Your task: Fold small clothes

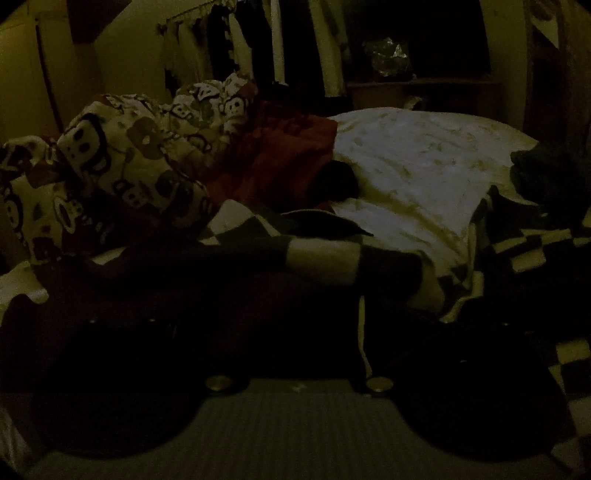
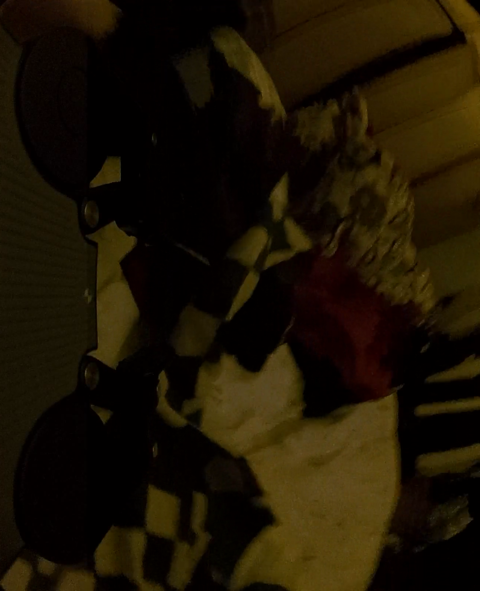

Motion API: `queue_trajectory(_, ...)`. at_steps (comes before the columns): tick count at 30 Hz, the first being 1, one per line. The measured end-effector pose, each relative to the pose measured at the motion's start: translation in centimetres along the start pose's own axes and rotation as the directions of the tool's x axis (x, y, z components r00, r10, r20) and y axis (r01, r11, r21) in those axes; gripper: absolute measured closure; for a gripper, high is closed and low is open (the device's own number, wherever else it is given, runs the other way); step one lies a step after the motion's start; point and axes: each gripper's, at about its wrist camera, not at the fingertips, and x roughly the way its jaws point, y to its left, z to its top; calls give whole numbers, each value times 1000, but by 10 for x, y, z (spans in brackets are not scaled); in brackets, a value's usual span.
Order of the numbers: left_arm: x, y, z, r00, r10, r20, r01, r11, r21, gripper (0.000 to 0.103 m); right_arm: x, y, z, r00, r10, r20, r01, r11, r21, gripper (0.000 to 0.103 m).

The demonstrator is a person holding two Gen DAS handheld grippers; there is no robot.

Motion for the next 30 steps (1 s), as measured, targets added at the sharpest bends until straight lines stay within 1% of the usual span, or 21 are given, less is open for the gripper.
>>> queue_trajectory(1, 0, 0, -1, 1000, 2, 5, -2, 1000, -4, 0, 13, -6, -3, 1000, -13, -16, 14, 998, 62, 17)
queue_trajectory(2, 1, 1, -2, 1000, -7, 12, 7, 1000, -6, 0, 25, -15, -6, 999, -25, -24, 28, 992, 125, 32)
queue_trajectory(3, 1, 1, -2, 1000, -10, 15, 10, 1000, -7, 0, 36, -25, -9, 998, -52, -33, 57, 981, 184, 38)
queue_trajectory(5, 2, 2, -3, 1000, -8, 26, 8, 1000, -6, 0, 49, -38, -16, 994, -104, -30, 109, 956, 272, 39)
queue_trajectory(6, 2, 1, -4, 1000, -5, 29, 5, 1000, -2, 0, 53, -46, -20, 993, -114, -27, 116, 939, 323, 39)
queue_trajectory(9, 2, -1, -6, 999, 0, 36, 0, 1000, 3, 0, 65, -64, -30, 997, -74, -36, 82, 883, 462, 40)
queue_trajectory(11, 2, -2, -6, 999, 4, 39, -4, 1000, 4, 0, 70, -71, -35, 996, -90, -23, 88, 845, 527, 43)
queue_trajectory(12, 3, -2, -6, 999, 4, 39, -4, 1000, 4, 0, 71, -74, -36, 996, -93, -4, 79, 825, 560, 45)
queue_trajectory(14, 3, -3, -6, 999, 7, 38, -8, 1000, 9, 0, 75, -79, -36, 997, -58, 49, 17, 800, 600, 47)
queue_trajectory(15, 3, -4, -6, 999, 9, 38, -9, 1000, 12, 0, 78, -82, -37, 998, -39, 56, -4, 783, 622, 71)
queue_trajectory(16, 3, -5, -6, 999, 10, 37, -10, 1000, 13, 0, 80, -85, -35, 998, -25, 52, -13, 774, 633, 90)
queue_trajectory(17, 3, -5, -6, 999, 11, 36, -12, 1000, 15, 0, 77, -85, -34, 999, -17, 51, -18, 782, 622, 95)
queue_trajectory(21, 1, -3, -5, 999, 0, 35, 1, 1000, -3, 0, 44, -79, -10, 993, -41, 107, -12, 894, 448, 96)
queue_trajectory(22, -1, -3, -4, 999, -9, 35, 9, 1000, -10, 0, 33, -82, 0, 992, -33, 125, -24, 901, 433, 96)
queue_trajectory(24, -5, -2, -2, 999, -44, 30, 45, 999, -20, 0, 9, -95, 22, 987, -23, 159, -49, 900, 434, 96)
queue_trajectory(25, -6, -2, -1, 997, -65, 29, 65, 998, -23, 0, -2, -103, 37, 985, -29, 172, -46, 908, 417, 96)
queue_trajectory(26, -9, -2, -1, 996, -80, 33, 81, 996, -28, 0, -14, -110, 51, 982, -49, 180, -25, 921, 389, 96)
queue_trajectory(27, -11, -2, 0, 995, -88, 36, 90, 995, -37, 0, -26, -118, 65, 983, -79, 165, 17, 937, 348, 96)
queue_trajectory(28, -12, -2, 1, 995, -94, 34, 96, 994, -46, 0, -36, -127, 76, 980, -118, 160, 59, 943, 328, 96)
queue_trajectory(29, -12, -2, 2, 994, -104, 32, 105, 993, -58, 0, -46, -139, 80, 973, -169, 154, 112, 939, 326, 96)
queue_trajectory(30, -11, -2, 2, 992, -122, 30, 124, 990, -69, 0, -49, -150, 83, 970, -207, 124, 157, 933, 323, 95)
